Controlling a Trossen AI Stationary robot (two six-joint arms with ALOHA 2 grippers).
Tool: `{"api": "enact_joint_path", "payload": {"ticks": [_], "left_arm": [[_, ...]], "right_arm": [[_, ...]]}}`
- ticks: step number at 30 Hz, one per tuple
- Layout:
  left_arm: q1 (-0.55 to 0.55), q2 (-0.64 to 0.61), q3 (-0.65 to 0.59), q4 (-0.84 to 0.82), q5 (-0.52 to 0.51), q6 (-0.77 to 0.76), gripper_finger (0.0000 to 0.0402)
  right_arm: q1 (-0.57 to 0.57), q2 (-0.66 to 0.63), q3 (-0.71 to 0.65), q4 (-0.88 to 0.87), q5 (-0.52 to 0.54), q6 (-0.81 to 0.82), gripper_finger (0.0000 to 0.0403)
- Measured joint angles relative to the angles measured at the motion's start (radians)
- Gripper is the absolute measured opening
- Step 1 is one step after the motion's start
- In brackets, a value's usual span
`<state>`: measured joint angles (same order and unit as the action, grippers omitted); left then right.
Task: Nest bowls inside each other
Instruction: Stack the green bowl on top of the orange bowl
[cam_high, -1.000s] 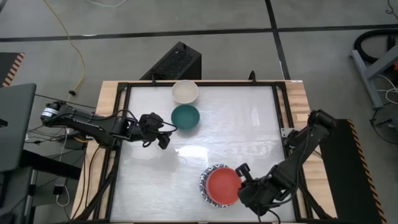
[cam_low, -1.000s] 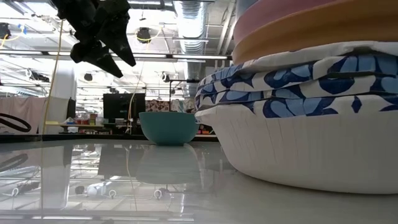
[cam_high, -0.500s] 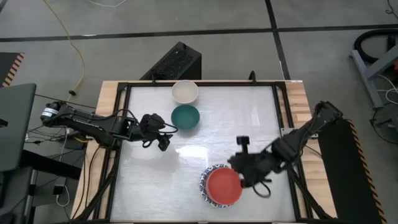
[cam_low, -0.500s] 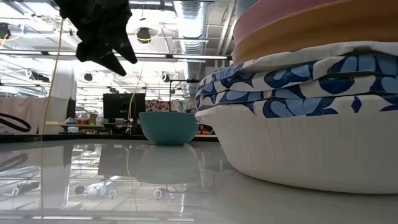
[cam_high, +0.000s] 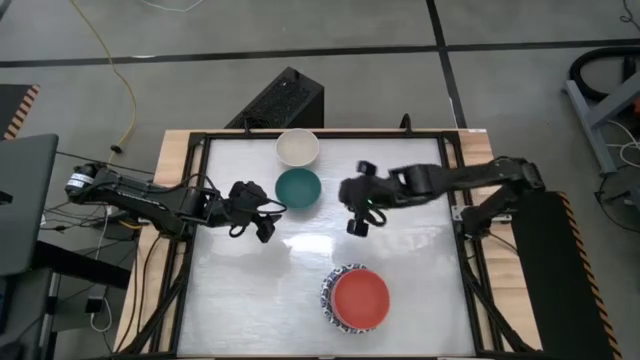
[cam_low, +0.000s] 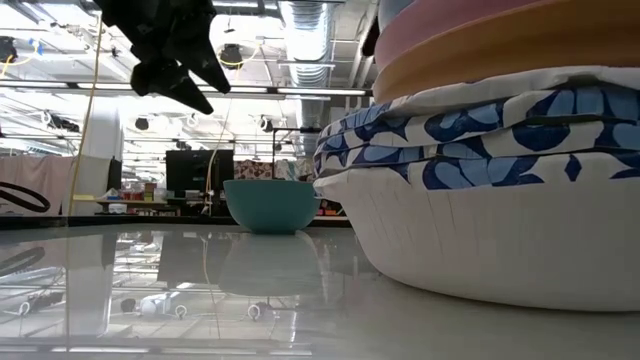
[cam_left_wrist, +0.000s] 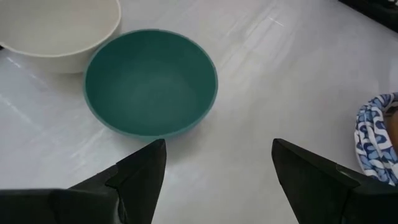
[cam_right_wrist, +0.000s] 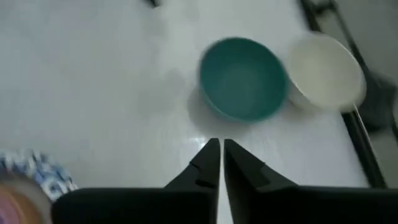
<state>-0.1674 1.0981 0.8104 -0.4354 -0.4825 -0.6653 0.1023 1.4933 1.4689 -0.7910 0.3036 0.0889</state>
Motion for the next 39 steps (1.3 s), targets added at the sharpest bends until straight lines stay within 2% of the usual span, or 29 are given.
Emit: {"api": "enact_joint_path", "payload": {"ticks": [3,7,13,17,27,34,39], "left_arm": [[0.000,0.000,0.000,-0.006,0.000,-0.016,0.0281],[0.000,0.000,0.000,-0.030,0.000,-0.059,0.0281],[0.000,0.000,0.000,-0.056,-0.001,-0.106,0.0281],[0.000,0.000,0.000,-0.056,-0.002,-0.118,0.0281],[0.000,0.000,0.000,-0.077,-0.022,-0.160,0.0281],[0.000,0.000,0.000,-0.081,-0.024,-0.162,0.0281],[0.000,0.000,0.000,-0.086,-0.028,-0.170,0.0281]], "right_arm": [[-0.043,0.040,0.000,0.074,-0.113,-0.194,0.0069],[-0.081,0.116,0.000,0.146,-0.206,-0.335,0.0113],[-0.113,0.238,0.000,0.230,-0.235,-0.452,0.0189],[-0.129,0.315,0.000,0.268,-0.256,-0.514,0.0224],[-0.203,0.445,0.000,0.375,-0.279,-0.545,0.0226],[-0.251,0.486,-0.001,0.345,-0.322,-0.554,0.0225],[-0.257,0.505,-0.001,0.351,-0.323,-0.560,0.0189]]}}
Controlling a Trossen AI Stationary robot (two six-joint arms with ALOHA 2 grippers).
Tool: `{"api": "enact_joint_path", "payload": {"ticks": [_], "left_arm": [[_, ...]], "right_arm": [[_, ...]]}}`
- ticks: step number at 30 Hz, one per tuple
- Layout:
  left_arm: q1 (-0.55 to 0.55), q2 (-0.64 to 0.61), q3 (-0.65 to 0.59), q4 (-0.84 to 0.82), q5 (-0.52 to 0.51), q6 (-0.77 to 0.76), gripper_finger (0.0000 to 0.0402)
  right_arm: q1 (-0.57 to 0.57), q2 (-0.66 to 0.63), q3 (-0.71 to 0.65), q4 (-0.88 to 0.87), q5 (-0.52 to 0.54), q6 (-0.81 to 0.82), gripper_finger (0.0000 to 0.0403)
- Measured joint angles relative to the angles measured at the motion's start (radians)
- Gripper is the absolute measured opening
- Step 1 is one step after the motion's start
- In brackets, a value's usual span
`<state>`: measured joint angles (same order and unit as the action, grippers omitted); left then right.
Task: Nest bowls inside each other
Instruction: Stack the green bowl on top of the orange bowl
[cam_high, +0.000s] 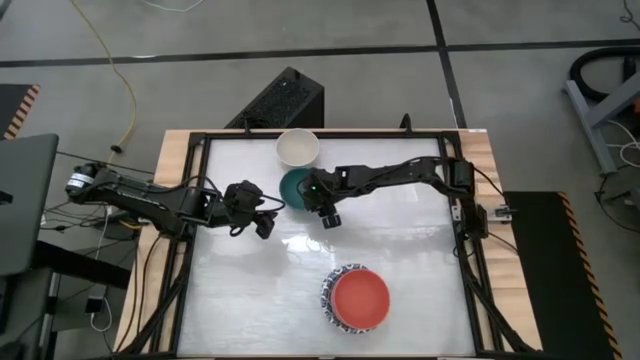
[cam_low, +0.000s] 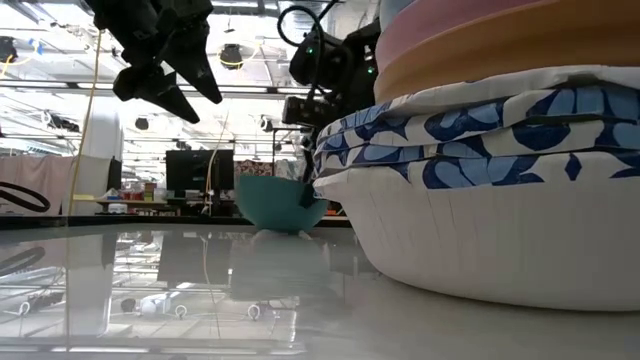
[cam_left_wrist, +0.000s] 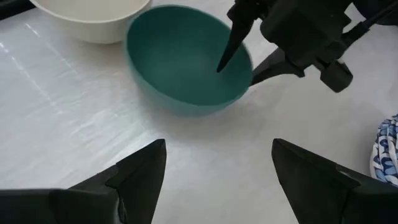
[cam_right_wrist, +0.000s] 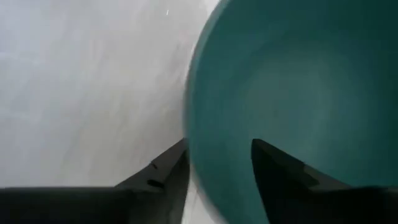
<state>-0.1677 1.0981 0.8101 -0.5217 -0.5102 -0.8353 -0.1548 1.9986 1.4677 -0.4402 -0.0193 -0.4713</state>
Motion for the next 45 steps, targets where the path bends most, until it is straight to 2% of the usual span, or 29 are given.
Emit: {"api": "enact_joint_path", "payload": {"ticks": [5,10,22,32,35,39,42,45], "left_arm": [[0.000,0.000,0.000,-0.004,-0.002,-0.008,0.0281],[0.000,0.000,0.000,-0.004,-0.002,-0.008,0.0281],[0.000,0.000,0.000,-0.009,-0.008,-0.014,0.0281],[0.000,0.000,0.000,-0.011,-0.028,-0.016,0.0281],[0.000,0.000,0.000,-0.010,-0.038,-0.016,0.0281],[0.000,0.000,0.000,-0.010,-0.047,-0.013,0.0281],[0.000,0.000,0.000,-0.008,-0.048,-0.001,0.0281],[0.000,0.000,0.000,-0.010,-0.048,0.003,0.0281]], "right_arm": [[-0.005,0.002,0.001,0.000,0.035,0.000,0.0108],[-0.005,-0.001,0.001,-0.012,0.122,0.004,0.0016],[0.015,-0.099,0.002,-0.057,0.072,0.108,0.0009],[0.056,-0.359,0.002,-0.177,0.069,0.126,0.0009],[0.086,-0.440,0.002,-0.213,0.057,0.125,0.0009],[0.135,-0.532,0.002,-0.259,-0.031,0.118,0.0008],[0.194,-0.587,0.002,-0.314,-0.095,0.049,0.0008],[0.275,-0.626,0.002,-0.358,-0.114,-0.014,0.0008]]}}
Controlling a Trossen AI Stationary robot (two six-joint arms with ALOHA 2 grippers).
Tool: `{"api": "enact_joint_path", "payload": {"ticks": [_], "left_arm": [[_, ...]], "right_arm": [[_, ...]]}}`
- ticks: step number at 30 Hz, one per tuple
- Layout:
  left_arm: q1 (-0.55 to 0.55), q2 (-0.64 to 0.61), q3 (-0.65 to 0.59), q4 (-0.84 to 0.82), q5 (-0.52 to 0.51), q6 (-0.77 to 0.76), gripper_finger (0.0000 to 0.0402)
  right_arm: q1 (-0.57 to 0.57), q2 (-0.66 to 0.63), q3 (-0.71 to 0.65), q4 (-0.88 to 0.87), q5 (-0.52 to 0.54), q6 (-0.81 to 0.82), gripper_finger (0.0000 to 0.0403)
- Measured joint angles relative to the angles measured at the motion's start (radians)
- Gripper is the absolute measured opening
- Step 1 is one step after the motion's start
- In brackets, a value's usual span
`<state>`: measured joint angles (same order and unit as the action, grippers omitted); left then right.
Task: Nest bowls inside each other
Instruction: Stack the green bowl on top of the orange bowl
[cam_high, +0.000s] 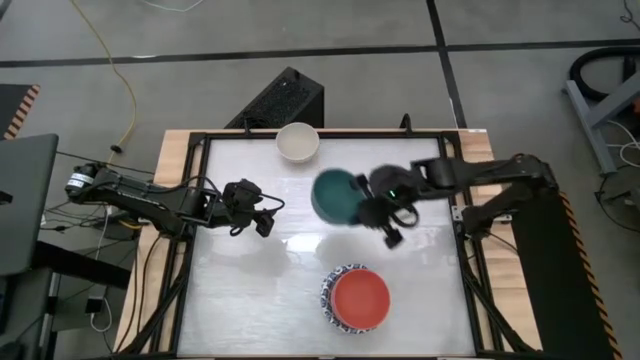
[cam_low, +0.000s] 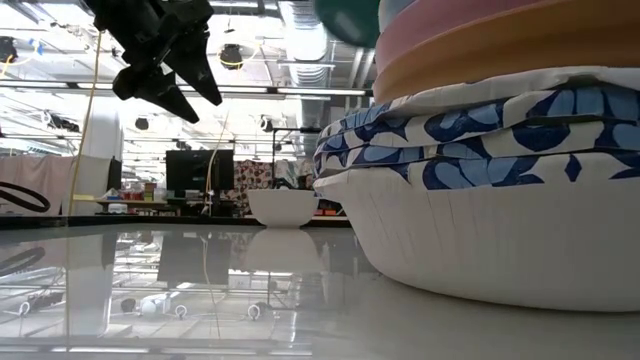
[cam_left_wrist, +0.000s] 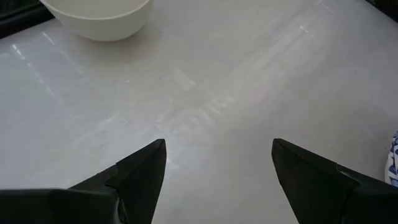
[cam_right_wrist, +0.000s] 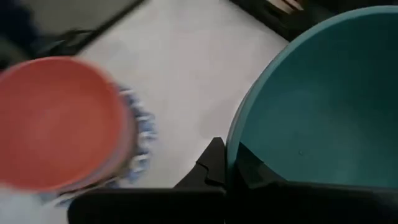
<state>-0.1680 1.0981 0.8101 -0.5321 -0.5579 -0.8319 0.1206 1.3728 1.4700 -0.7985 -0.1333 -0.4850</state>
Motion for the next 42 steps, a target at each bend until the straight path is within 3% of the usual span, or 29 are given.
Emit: {"api": "enact_joint_path", "payload": {"ticks": [11,17,32,42], "left_arm": [[0.000,0.000,0.000,-0.001,-0.031,0.027,0.0281],[0.000,0.000,0.000,-0.001,-0.031,0.027,0.0281],[0.000,0.000,0.000,-0.011,-0.056,0.040,0.0281],[0.000,0.000,0.000,-0.018,-0.057,0.034,0.0281]], "right_arm": [[0.308,-0.009,0.000,-0.054,-0.001,-0.090,0.0012],[0.405,0.014,0.000,-0.063,0.008,-0.054,0.0012],[0.490,0.167,0.000,-0.227,0.002,-0.070,0.0014],[0.516,0.186,0.000,-0.236,0.034,-0.118,0.0010]]}}
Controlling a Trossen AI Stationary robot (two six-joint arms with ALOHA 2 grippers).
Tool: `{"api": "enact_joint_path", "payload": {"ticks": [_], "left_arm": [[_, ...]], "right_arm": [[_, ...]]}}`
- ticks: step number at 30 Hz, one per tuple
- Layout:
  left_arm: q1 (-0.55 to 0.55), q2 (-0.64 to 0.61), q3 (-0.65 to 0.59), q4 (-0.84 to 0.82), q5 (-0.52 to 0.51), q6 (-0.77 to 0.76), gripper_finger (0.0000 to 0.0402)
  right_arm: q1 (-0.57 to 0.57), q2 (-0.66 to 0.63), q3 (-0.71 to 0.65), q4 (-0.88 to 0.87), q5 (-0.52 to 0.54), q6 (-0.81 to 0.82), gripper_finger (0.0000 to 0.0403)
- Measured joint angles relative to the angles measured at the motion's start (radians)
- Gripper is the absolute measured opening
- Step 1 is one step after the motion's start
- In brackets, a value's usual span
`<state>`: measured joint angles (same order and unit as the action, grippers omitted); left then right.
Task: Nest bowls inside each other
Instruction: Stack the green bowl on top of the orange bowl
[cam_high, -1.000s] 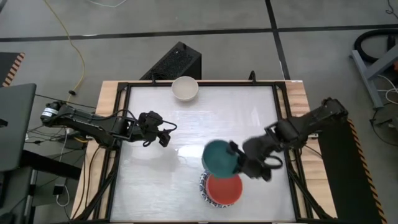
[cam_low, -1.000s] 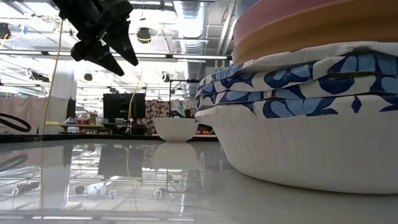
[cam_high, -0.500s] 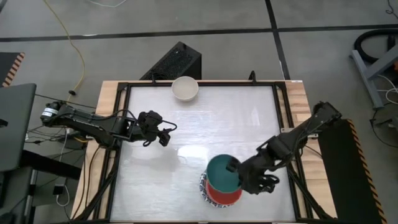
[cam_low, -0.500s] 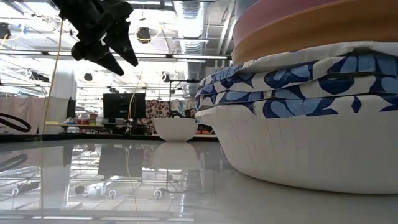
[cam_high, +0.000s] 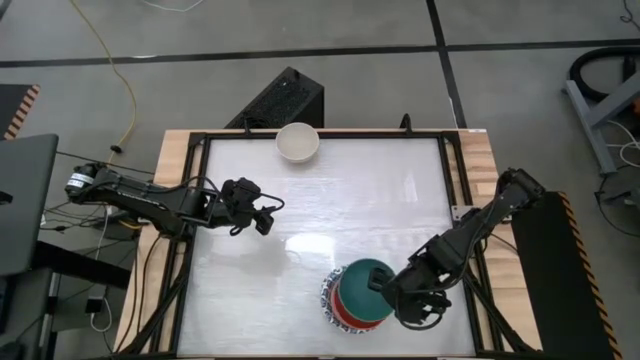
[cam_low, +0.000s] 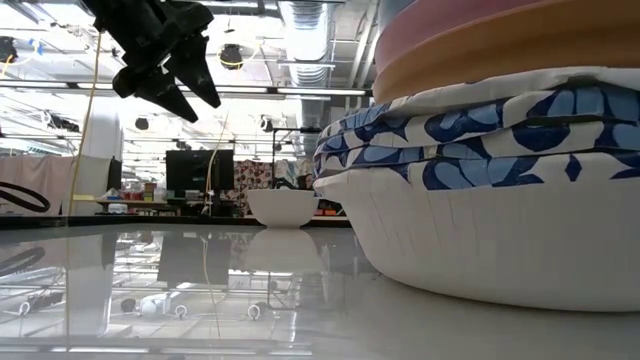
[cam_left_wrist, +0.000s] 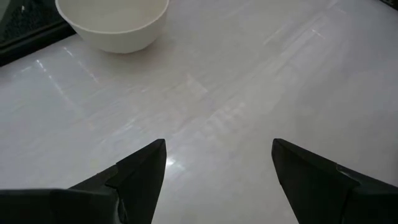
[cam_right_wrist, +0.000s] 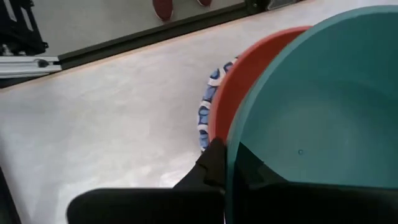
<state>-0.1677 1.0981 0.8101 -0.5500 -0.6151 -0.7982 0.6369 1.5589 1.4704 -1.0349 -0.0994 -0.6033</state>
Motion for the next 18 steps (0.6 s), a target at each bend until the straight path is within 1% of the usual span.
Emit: {"api": "enact_joint_path", "payload": {"ticks": [6,10,18], "left_arm": [[0.000,0.000,0.000,-0.001,-0.001,-0.001,0.0281],[0.000,0.000,0.000,-0.001,-0.001,-0.011,0.0281],[0.000,0.000,0.000,-0.001,-0.002,-0.015,0.0281]], "right_arm": [[0.004,0.000,0.000,0.008,0.000,-0.023,0.0010],[0.006,0.000,0.000,0.048,-0.003,-0.026,0.0009],[0.013,0.000,0.000,0.049,-0.010,-0.034,0.0009]]}}
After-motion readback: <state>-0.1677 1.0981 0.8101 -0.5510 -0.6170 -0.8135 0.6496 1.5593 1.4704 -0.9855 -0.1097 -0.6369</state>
